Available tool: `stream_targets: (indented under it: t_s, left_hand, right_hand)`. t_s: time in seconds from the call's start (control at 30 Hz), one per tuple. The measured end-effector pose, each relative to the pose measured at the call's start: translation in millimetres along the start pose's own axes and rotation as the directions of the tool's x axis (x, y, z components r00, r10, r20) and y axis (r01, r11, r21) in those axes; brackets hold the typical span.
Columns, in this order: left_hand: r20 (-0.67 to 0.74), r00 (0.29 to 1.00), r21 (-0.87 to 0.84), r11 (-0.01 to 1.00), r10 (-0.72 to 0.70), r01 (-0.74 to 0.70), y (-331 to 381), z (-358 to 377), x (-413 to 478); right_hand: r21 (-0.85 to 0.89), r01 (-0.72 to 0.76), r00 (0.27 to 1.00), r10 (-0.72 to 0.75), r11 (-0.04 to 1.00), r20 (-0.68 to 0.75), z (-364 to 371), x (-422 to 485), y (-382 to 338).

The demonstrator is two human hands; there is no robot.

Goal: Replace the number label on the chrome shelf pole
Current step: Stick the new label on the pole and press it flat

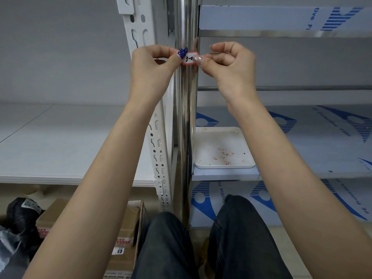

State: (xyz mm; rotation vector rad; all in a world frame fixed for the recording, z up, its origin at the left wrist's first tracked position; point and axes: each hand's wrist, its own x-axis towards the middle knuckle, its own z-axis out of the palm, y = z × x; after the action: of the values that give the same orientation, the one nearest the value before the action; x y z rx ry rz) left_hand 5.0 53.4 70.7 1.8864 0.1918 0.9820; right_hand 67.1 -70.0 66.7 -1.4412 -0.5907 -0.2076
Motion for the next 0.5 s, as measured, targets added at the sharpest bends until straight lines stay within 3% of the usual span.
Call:
stream_targets:
  t_s: [0.5]
  left_hand:
    - [0.016, 1.0, 0.046, 0.999, 0.027, -0.028, -4.1, 0.3, 6.4]
  right_hand:
    - [-0.024, -0.006, 0.999, 0.005, 1.0, -0.047, 4.8, 0.8, 0.4]
